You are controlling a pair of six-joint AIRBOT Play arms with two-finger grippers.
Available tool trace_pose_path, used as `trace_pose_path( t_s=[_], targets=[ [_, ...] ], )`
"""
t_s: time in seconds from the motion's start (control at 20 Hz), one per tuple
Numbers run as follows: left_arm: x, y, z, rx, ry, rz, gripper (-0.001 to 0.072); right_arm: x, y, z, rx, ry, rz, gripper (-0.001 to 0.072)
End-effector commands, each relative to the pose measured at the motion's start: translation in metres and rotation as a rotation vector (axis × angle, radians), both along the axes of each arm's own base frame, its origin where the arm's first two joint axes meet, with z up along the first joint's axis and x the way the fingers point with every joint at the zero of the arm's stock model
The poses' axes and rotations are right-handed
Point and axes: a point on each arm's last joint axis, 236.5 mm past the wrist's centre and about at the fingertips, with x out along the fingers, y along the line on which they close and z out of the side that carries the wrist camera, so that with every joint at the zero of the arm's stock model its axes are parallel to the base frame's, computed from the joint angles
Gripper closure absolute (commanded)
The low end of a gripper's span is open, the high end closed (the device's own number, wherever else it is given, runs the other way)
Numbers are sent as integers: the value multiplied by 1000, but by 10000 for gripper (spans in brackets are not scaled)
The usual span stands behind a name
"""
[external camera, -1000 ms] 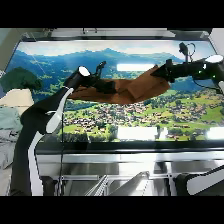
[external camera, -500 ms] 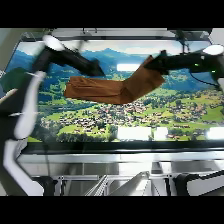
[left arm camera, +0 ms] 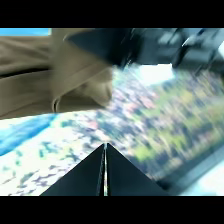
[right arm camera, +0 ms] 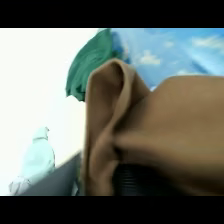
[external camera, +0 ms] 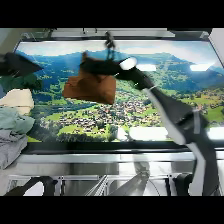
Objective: Fold the shirts.
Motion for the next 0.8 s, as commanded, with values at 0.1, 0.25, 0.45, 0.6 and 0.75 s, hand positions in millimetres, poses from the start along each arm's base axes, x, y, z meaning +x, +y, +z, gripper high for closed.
trace_pose_path(
  t_s=[0.1, 0.25, 0.45, 0.6, 0.75],
  targets=[
    [-7, 41, -16, 6, -65, 191, 692, -12, 43, -26, 202, 37, 43, 244],
    [-2, 34, -25, -55, -22, 162, 692, -6, 19, 30, 261, -71, 80, 419],
    [3, 26, -36, -96, 8, 106, 692, 10, -72, 39, -5, -33, 89, 684],
    [5, 27, -45, -100, 31, 98, 692, -1, -153, 16, -271, 93, 68, 686],
    [4, 26, -44, -100, 30, 95, 692, -37, -197, -24, -472, 226, 96, 686]
  ],
)
